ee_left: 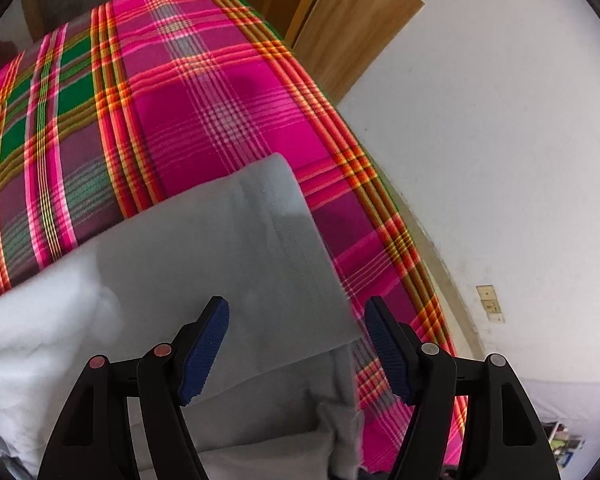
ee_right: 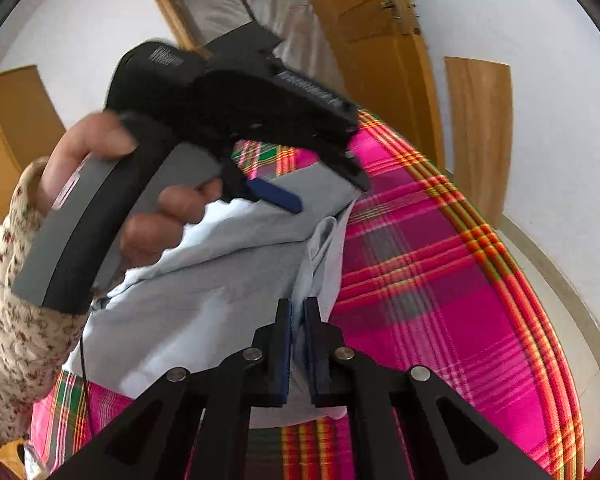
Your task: Fold clothes
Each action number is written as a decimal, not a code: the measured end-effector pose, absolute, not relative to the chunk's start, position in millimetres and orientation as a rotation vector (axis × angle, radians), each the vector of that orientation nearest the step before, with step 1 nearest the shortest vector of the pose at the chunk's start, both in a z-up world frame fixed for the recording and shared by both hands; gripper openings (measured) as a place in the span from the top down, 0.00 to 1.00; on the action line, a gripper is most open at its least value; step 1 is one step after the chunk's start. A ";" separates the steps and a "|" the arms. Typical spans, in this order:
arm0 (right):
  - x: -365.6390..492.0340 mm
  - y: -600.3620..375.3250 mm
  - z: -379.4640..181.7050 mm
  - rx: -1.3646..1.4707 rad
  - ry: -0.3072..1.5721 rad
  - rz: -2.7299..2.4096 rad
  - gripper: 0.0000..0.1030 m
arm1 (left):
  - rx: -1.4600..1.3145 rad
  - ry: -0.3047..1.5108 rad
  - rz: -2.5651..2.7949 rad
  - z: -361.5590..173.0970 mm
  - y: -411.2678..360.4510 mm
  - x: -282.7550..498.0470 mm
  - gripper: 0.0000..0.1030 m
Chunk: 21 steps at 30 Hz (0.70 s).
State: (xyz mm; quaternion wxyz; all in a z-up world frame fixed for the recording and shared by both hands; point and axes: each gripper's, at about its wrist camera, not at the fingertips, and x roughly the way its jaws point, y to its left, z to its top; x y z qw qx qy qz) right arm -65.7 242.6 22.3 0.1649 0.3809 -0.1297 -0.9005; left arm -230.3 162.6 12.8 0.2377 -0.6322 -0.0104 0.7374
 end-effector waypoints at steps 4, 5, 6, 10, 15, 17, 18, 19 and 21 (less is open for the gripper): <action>-65.9 236.2 25.2 1.081 -0.344 -2.552 0.94 | -1.750 0.052 2.025 14.6 174.0 -228.8 0.30; -66.0 235.2 25.7 1.082 -0.340 -2.550 0.94 | -1.755 0.073 2.026 15.1 176.8 -228.4 0.30; -65.9 234.5 26.2 1.082 -0.337 -2.549 0.94 | -1.759 0.093 2.027 15.6 179.7 -228.1 0.30; -65.5 231.4 28.2 1.084 -0.323 -2.542 0.94 | -1.775 0.175 2.029 17.4 191.1 -226.6 0.30; -65.3 227.1 29.9 1.091 -0.309 -2.533 0.93 | -1.819 0.287 2.042 13.9 205.9 -226.1 0.30; -65.3 225.2 30.3 1.096 -0.305 -2.528 0.93 | -1.838 0.333 2.048 11.9 211.9 -225.9 0.30; -65.1 224.3 30.7 1.097 -0.301 -2.528 0.93 | -1.835 0.343 2.053 11.6 213.5 -224.6 0.30; -64.9 223.6 31.3 1.098 -0.299 -2.528 0.93 | -1.831 0.354 2.058 11.2 215.2 -223.3 0.30; -64.3 223.7 32.8 1.097 -0.301 -2.529 0.93 | -1.802 0.399 2.095 12.3 217.8 -220.7 0.39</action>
